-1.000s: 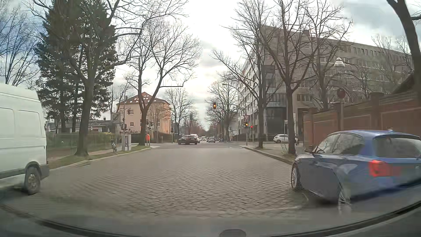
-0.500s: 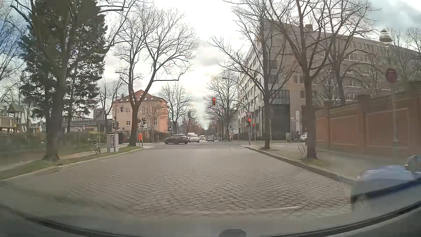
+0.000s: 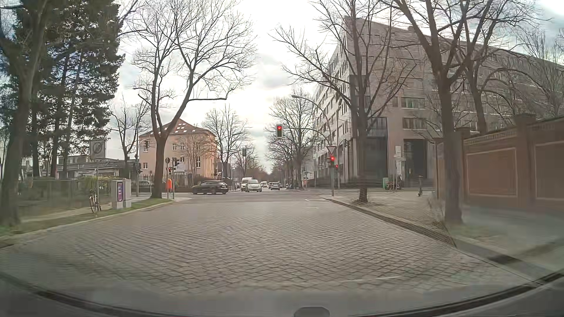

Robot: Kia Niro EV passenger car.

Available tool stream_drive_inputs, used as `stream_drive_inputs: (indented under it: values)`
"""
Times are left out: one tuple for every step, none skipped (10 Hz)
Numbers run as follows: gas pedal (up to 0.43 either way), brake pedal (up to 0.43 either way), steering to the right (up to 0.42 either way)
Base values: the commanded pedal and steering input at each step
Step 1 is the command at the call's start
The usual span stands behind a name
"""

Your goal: Follow the waypoints while adhering to traffic rules and regulations

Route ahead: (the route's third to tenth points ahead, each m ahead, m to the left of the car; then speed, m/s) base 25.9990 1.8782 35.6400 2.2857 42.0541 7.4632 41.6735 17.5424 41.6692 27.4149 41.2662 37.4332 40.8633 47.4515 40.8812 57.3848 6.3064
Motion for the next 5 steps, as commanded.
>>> stream_drive_inputs:
  values:
    - [0.0, 0.128, 0.021]
    - [0.0, 0.14, 0.02]
    - [0.0, 0.171, 0.016]
    - [0.0, 0.183, 0.011]
    - [0.0, 0.183, 0.009]
